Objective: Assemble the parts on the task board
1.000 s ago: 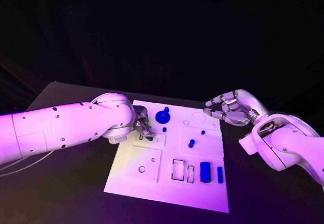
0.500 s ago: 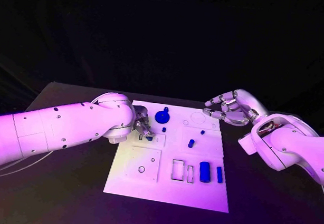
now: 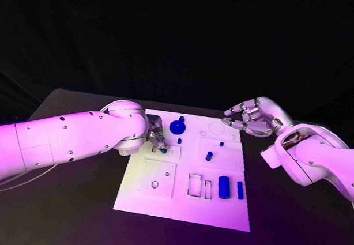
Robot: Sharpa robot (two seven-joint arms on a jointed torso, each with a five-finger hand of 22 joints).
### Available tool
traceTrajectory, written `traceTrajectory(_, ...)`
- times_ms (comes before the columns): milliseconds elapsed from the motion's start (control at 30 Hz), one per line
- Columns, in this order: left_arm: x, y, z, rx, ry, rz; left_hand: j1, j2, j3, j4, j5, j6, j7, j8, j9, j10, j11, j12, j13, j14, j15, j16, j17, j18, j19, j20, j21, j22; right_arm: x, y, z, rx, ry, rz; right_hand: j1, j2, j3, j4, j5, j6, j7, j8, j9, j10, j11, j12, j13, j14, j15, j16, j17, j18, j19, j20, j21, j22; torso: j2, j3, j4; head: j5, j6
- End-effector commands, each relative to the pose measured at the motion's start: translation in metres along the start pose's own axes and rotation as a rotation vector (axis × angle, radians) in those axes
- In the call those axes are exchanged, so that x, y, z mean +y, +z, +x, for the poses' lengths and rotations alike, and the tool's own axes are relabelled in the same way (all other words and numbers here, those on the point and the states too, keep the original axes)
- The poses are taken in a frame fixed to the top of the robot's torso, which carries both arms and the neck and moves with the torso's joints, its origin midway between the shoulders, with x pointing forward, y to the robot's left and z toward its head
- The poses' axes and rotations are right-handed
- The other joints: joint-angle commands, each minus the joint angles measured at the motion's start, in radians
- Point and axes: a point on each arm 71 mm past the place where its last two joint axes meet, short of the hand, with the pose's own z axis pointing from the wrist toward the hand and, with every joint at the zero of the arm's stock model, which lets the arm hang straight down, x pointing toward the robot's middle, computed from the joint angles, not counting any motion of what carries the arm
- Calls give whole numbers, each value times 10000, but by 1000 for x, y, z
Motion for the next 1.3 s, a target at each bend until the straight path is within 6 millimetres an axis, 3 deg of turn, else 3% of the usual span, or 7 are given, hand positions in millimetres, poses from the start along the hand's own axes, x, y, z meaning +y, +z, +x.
traceTrajectory(33, -2, 0, 5, 255, 342, -12, -151, -3, 762, -807, -10, 235, -295, 47, 37, 68, -26, 68, 19, 927, -71, 40, 2299, -111, 78, -10, 56, 37, 1, 0, 1, 141, -7, -82, -120, -3, -57, -13, 67, -45, 3, 65, 17, -26, -18, -51, -13, 651, -68, -44, 1025, 141, -14, -85, -36, 1631, -2, -1, -1, -4, -13)
traceTrajectory(833, -2, 0, 3, 53, 508, -30, -478, -90, 345, -520, -10, 360, -382, 115, 121, 141, -100, 192, 123, 930, -139, 43, 2306, -140, 174, -76, 109, 172, 0, -1, 1, 121, -10, -74, -149, 2, -73, 9, 77, -48, 3, 66, 20, -44, -17, -72, -36, 637, -68, -77, 973, 151, -37, -85, -77, 1609, 0, 0, -5, -8, 18)
traceTrajectory(1067, -3, 0, 3, 54, 513, -22, -765, -51, -207, -170, -28, 443, -398, 154, 171, 176, -112, 279, 202, 931, -149, 44, 2309, -155, 221, -105, 132, 241, 0, -1, 1, 119, -9, -69, -176, 9, -87, 30, 82, -50, 3, 68, 22, -54, -17, -84, -49, 629, -68, -98, 943, 158, -54, -85, -106, 1593, -1, 3, 2, -31, 18)
traceTrajectory(1300, -2, 1, 3, 59, 513, -57, -925, 143, -1030, 150, -10, 481, -411, 145, 199, 188, -123, 338, 254, 932, -169, 44, 2312, -166, 259, -125, 149, 297, 0, -1, 0, 111, -12, -60, -180, 9, -90, 33, 83, -51, 3, 68, 23, -58, -17, -88, -53, 627, -68, -103, 936, 161, -63, -85, -122, 1584, -3, 2, 3, -37, 6)
